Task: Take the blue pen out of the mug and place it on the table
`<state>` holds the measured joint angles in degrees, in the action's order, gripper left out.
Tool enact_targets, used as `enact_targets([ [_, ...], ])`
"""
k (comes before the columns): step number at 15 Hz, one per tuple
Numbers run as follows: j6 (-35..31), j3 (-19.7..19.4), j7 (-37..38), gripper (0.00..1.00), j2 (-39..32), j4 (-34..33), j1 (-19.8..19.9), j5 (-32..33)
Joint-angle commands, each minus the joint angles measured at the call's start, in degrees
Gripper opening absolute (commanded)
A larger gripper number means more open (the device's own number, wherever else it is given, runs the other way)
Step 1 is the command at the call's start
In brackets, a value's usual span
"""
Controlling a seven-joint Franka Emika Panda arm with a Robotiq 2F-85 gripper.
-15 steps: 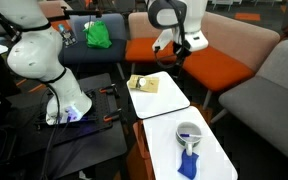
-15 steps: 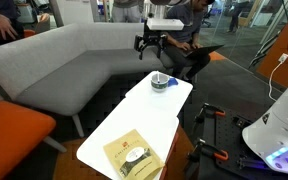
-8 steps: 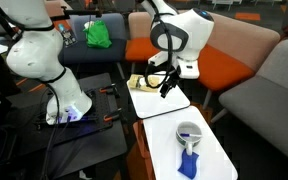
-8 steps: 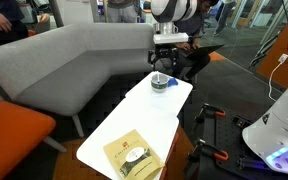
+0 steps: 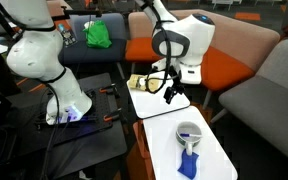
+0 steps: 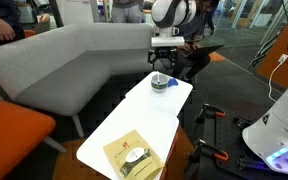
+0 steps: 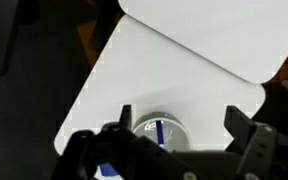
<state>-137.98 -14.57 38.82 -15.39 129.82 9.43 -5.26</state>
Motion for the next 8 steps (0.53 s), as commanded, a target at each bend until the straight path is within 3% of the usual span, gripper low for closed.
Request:
enact_targets([
  [1,-8.0,-3.4,7.8,1.0,-8.0,-3.5,-1.5,1.9],
  [5,-12.1,-6.3,11.4,1.0,-16.3,-8.1,-1.8,-0.7],
  [8,-10.7,-5.5,9.3,0.95,-20.3,-12.0,-0.2,-3.4],
])
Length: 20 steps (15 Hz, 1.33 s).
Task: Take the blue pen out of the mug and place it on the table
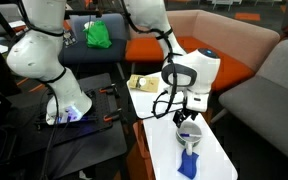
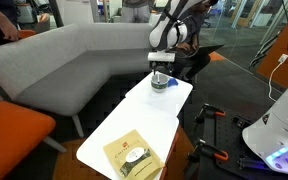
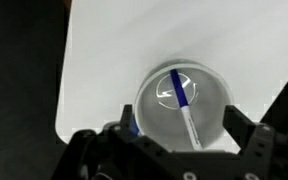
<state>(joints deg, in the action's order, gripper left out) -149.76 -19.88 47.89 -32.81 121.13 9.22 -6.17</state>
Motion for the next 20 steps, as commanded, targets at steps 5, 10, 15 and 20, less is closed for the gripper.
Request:
enact_targets([
  [5,2.3,0.3,-1.5,0.8,-9.1,-9.0,1.3,-5.2],
  [10,2.8,-0.7,-1.5,0.7,-15.3,-14.4,1.2,-4.7],
  [15,4.9,-2.3,-0.5,0.23,-19.4,-19.2,0.2,-3.6],
  [20,6.8,-8.4,2.3,0.0,-17.5,-15.9,-5.4,1.4],
])
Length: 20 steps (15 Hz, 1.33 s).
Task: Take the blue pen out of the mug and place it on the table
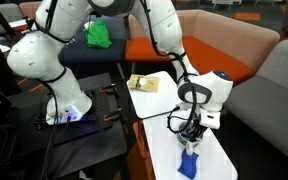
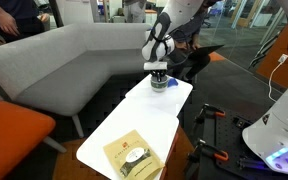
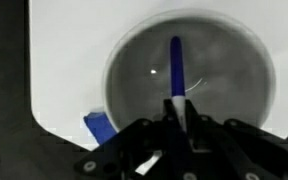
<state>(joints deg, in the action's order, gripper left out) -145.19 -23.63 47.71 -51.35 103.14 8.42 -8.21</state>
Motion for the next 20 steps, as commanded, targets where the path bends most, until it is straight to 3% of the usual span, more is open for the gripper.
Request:
enact_targets([
  [1,2.1,-6.6,3.5,0.03,1.8,3.5,-6.3,4.9],
  [7,1.0,-19.1,18.1,0.03,12.3,16.9,-22.4,12.9],
  [12,4.0,-20.6,25.7,0.03,24.3,24.5,-28.7,18.2],
  [15,7.2,-14.3,22.5,0.03,30.1,26.0,-24.6,18.4],
  [18,10.1,-2.8,15.8,0.03,31.4,25.1,-16.2,11.4],
  [20,11.7,3.5,10.9,0.03,28.6,23.5,-11.2,7.2],
])
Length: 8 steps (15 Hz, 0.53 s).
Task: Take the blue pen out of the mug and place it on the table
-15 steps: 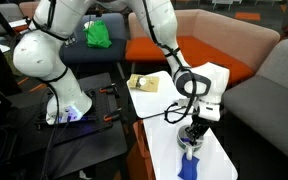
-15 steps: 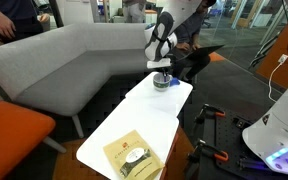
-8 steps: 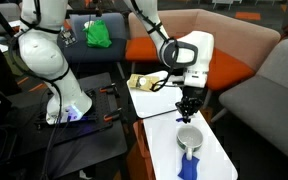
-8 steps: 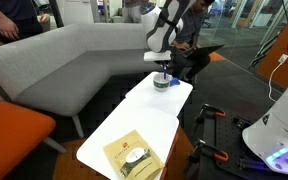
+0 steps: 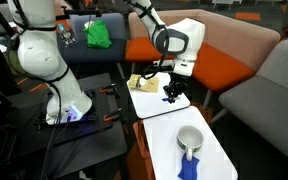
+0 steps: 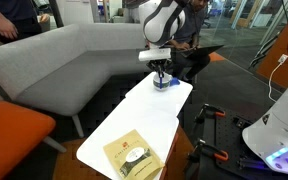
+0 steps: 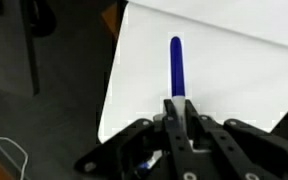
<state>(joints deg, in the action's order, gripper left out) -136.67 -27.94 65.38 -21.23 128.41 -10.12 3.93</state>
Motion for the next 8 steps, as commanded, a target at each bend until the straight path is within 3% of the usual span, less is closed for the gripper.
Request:
enact_targets([
  [1,3.9,9.7,-8.1,0.03,-3.3,-2.7,9.1,-6.6],
  [5,3.2,13.6,-12.2,0.03,-12.0,-5.9,15.0,-12.4],
  [8,5.6,17.6,-21.3,0.03,-18.6,-11.0,22.2,-21.7],
])
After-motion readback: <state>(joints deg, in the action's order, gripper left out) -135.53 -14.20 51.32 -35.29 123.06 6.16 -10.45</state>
